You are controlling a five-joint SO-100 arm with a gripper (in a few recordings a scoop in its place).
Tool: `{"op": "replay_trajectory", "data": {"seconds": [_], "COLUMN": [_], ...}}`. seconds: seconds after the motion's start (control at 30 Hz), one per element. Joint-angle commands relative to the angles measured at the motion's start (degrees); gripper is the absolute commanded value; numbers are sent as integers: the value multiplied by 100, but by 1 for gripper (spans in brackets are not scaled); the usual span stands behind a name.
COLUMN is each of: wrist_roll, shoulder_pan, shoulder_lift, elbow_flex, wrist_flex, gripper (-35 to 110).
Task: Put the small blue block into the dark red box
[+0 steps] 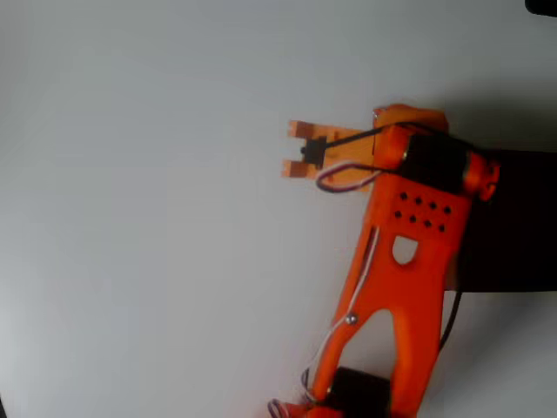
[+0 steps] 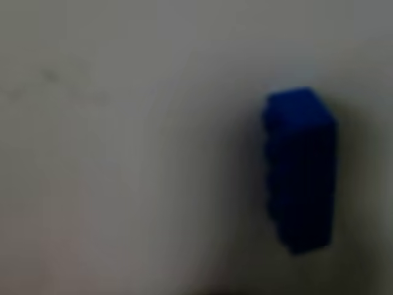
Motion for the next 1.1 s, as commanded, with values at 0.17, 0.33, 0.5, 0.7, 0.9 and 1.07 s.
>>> {"op": "replay_trajectory", "data": {"seconds": [0.17,0.33,0.5,0.7,0.9,1.07], "wrist_roll": [-264,-308,-360,-369,-369,-352], "shoulder_pan": [158,211,229,193,132,97], "shoulder_lift": [-457,-984,-1310,-1731,-3428,-4342], "elbow_flex": [-1063,-1775,-2092,-2575,-5212,-6302], "wrist_flex": [360,615,677,817,1898,2136], "gripper": [22,22,22,22,22,21]}}
